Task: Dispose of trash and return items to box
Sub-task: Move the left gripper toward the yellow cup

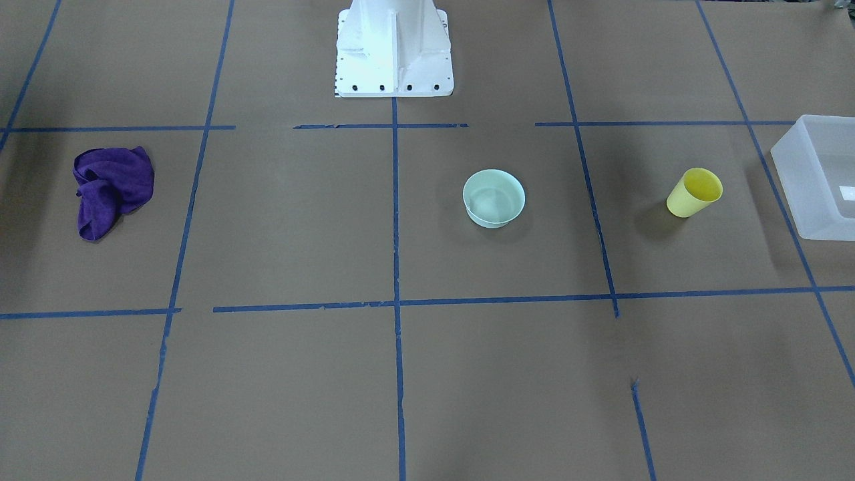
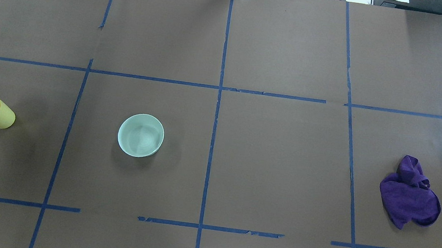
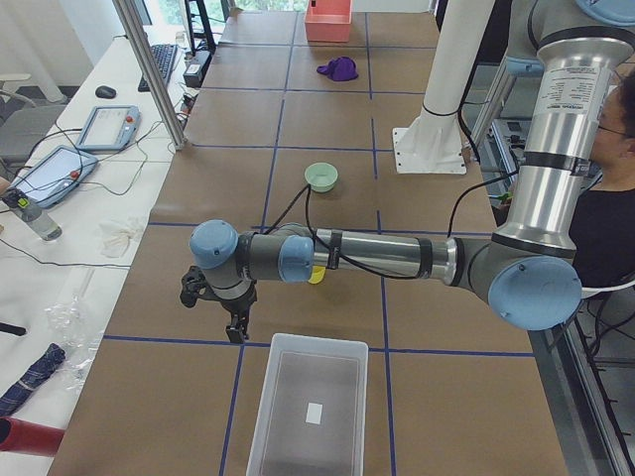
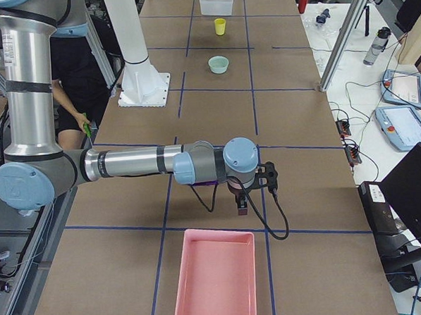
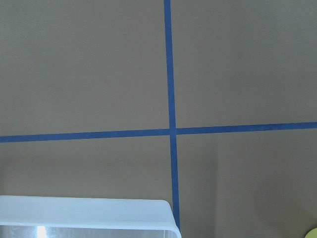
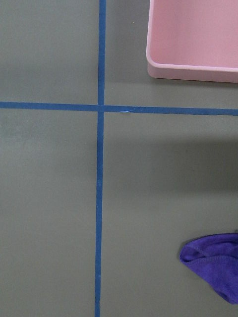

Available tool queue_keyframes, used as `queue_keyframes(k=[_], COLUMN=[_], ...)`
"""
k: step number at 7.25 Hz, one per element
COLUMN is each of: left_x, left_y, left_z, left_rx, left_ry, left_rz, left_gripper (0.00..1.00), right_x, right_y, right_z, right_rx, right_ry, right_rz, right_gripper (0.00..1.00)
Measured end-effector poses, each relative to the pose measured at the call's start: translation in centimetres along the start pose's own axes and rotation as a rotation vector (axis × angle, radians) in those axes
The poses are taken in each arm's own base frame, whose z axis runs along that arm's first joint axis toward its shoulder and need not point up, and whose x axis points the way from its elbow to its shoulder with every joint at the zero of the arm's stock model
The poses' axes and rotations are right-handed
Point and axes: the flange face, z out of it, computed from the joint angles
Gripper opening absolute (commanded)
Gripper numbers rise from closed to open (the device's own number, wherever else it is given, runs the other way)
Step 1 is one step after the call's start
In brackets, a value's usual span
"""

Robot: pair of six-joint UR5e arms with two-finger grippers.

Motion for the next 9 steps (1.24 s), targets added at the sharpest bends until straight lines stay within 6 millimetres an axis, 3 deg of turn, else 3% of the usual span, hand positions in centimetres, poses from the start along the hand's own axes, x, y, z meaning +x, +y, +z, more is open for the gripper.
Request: queue_keyframes(k=[2, 4, 5, 6, 8, 9], left_x=[1.0, 4.9, 7.9, 11.1, 17.5, 19.1], left_y=[-0.1, -0.1, -0.6, -1.2, -1.6, -1.5], left_z=[-1.0, -4.7, -5.9, -5.4, -1.7, -0.5], left_rx=[0.019, 0.096, 0.133, 0.15, 0.148, 0.145], left_ry=[-0.001, 0.001, 0.006, 0.016, 0.058, 0.071], left_rz=[0.019, 0.1, 0.17, 0.235, 0.316, 0.337], left_gripper=[1.0, 1.0, 1.0, 1.0, 1.0, 1.0], right_x=[0.7, 0.3, -0.1, -0.4, -1.3, -1.9], right_y=[0.7, 0.6, 0.4, 0.4, -0.1, -0.7], right_z=[-0.3, -0.8, -1.2, -1.4, -1.6, -1.9], right_rx=[0.003, 0.015, 0.022, 0.026, 0.032, 0.04], right_ry=[-0.001, -0.003, -0.004, -0.006, -0.008, -0.007], right_rz=[0.019, 0.01, 0.002, -0.003, -0.024, -0.04], right_gripper=[1.0, 1.0, 1.0, 1.0, 1.0, 1.0])
